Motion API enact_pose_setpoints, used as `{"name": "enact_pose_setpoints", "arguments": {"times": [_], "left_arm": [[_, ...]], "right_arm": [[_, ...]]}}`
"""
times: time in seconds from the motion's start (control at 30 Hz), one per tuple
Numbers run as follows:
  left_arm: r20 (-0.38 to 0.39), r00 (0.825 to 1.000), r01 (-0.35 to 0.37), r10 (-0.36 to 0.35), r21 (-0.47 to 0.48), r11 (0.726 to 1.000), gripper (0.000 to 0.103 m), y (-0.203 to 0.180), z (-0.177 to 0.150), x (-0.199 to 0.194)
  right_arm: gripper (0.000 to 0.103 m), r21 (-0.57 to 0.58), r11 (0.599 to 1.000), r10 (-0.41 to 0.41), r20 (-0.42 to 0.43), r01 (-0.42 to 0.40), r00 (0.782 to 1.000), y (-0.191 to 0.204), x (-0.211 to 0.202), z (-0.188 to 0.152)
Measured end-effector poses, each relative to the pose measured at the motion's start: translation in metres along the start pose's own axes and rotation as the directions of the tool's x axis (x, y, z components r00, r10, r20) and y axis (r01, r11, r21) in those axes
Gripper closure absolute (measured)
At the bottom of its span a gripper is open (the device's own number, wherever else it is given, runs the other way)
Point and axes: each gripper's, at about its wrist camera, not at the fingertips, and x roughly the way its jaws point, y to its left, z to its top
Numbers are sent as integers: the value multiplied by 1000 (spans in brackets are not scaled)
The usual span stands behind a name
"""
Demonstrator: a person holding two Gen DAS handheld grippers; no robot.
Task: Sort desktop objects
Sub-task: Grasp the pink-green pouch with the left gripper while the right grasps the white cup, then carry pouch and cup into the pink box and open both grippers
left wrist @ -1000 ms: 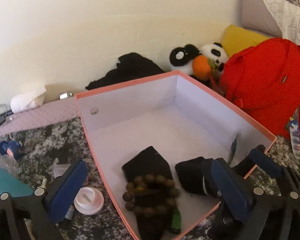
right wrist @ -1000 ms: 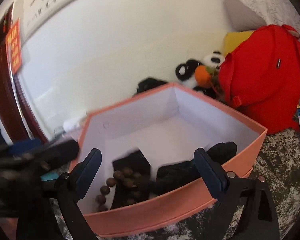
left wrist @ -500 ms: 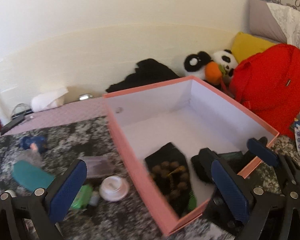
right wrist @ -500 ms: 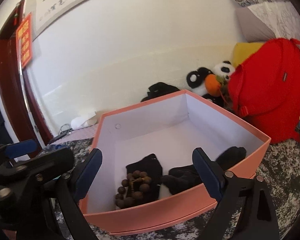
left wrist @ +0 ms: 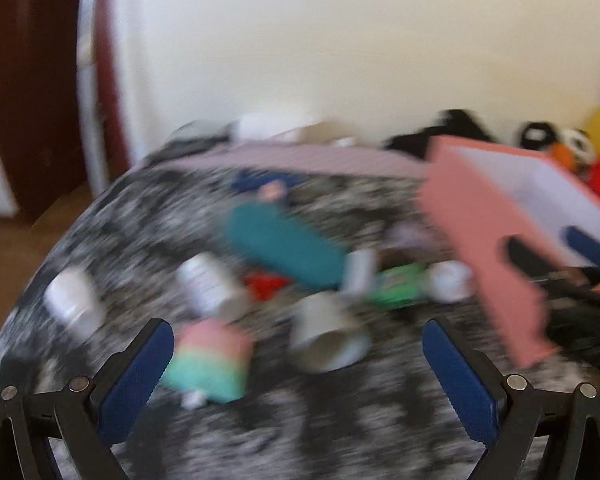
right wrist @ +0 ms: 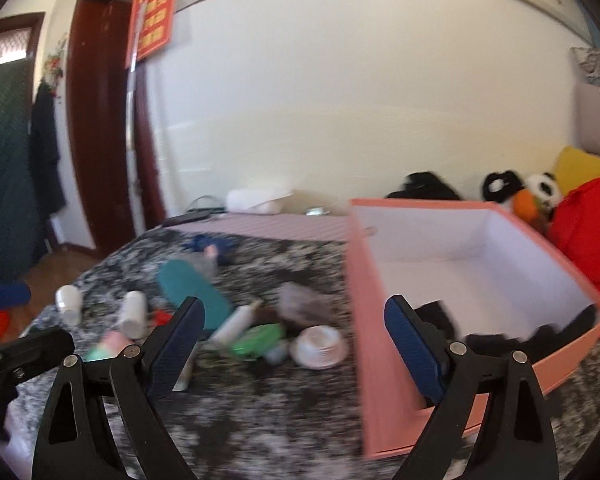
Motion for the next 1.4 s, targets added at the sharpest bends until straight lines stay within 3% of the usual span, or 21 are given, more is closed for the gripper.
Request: {"name": "enact_pose_setpoints", "arguments": {"times": [0.13,0.23,0.3,0.5,0.67,0.8,0.87,0.93,0.97,1.0,1.07,1.23,1.4], "left_arm": [[-71,994,-84,79,-75,994,0,52,-14,30],[-108,980,-170,167,-13,985,0,67,-22,53],[-107,976,-186,189,37,982,0,66,-23,63],[-163,973,-153,165,81,985,0,64,-25,106],[-243,965,-95,103,42,995,0,62,-26,139],[-294,954,-48,58,42,998,1,55,-31,161],[-307,950,-44,61,61,997,4,51,-37,169],[-295,954,-27,52,88,996,18,46,-38,168],[-289,956,-10,40,104,995,31,43,-36,167],[-282,959,-3,37,118,993,33,41,-36,165],[-285,958,3,31,117,993,34,41,-35,164],[-295,955,15,16,103,995,36,44,-34,158],[-267,964,16,11,99,995,36,47,-29,144]], "right_arm": [[9,-7,999,42,-53,-42,998,26,23,-6],[9,-16,998,61,-91,-62,994,39,40,-11],[9,-14,997,76,-117,-78,990,48,51,-15],[9,76,988,151,-201,-138,968,59,81,-25],[9,130,980,180,-232,-153,956,70,99,-30],[9,167,966,237,-274,-197,932,83,120,-39],[9,146,970,232,-311,-195,922,92,133,-46],[13,134,973,224,-357,-188,907,99,147,-55],[19,129,975,217,-391,-180,894,102,155,-61],[22,142,974,222,-418,-178,881,101,163,-66],[37,188,967,237,-434,-169,869,95,174,-73],[41,160,973,218,-414,-165,884,98,176,-73],[42,142,974,219,-387,-176,896,101,164,-65]]}}
